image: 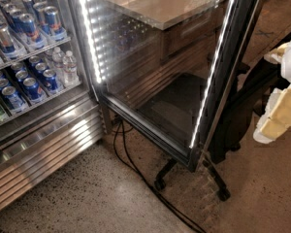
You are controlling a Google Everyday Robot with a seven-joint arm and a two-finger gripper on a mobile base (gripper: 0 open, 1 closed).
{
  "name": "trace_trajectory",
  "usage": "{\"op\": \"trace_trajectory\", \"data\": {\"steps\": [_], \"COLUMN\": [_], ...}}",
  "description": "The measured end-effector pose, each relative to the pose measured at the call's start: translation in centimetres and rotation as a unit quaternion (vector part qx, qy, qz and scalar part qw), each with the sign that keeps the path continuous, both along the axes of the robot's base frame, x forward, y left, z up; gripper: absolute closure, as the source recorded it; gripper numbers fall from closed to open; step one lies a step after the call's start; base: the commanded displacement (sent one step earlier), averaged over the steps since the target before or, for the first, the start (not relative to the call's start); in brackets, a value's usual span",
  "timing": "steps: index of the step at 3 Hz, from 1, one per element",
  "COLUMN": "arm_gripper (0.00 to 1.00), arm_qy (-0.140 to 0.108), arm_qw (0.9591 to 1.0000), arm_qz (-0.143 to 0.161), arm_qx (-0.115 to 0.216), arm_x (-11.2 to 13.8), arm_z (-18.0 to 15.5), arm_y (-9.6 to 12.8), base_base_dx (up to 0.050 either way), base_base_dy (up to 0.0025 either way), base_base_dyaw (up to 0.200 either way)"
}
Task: Close right fridge door
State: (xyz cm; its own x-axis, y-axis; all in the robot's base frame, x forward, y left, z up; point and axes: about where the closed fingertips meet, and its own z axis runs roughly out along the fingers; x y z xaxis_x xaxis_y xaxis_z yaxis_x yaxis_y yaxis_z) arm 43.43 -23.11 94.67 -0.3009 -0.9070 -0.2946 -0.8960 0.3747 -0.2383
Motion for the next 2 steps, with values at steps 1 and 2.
{"op": "trace_trajectory", "data": {"steps": [1,2], "arm_gripper": [0.0,0.0], "arm_qy": [0.008,0.011], "arm_qw": [0.9996,0.9961], "arm_qz": [-0.021,-0.07], "arm_qx": [0.016,0.052], "arm_x": [0.3,1.0], "arm_z": [-1.3,-4.0], "arm_y": [-0.6,-2.3], "base_base_dx": [0.0,0.0], "base_base_dy": [0.0,0.0], "base_base_dyaw": [0.0,0.0]}}
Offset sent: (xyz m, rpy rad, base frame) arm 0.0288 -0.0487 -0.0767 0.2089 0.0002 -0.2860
